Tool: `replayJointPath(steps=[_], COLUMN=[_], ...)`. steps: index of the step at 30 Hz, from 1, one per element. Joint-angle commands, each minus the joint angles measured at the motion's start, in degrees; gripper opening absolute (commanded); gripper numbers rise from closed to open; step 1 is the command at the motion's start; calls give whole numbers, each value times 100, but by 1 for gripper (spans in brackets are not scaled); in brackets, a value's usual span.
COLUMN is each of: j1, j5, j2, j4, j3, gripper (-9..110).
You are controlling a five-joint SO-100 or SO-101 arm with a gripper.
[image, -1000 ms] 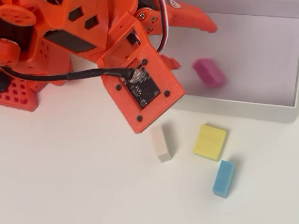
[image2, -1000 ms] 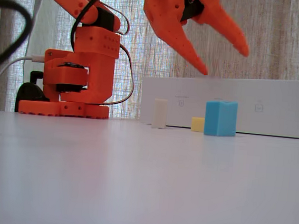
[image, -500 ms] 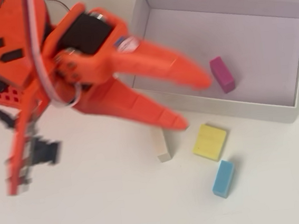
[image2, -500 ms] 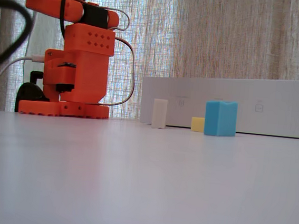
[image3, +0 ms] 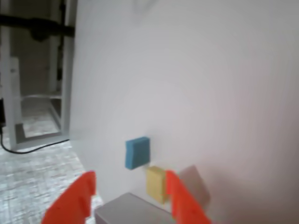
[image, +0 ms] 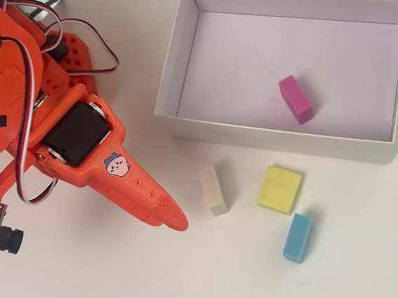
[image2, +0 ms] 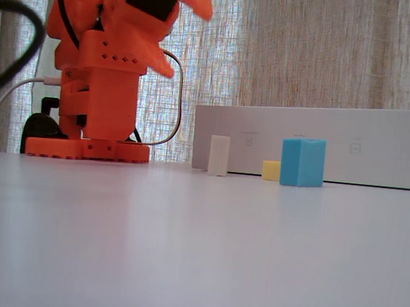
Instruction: Grasp the pink cuboid and put it in the bin.
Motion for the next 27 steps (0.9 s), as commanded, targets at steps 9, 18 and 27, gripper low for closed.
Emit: replayJointPath(steps=[9,18,27], j1=[0,44,26], j5=[0,35,18], j2=[44,44,44], j4=[475,475,475], j3=[26,26,26], gripper=[-8,-8,-8])
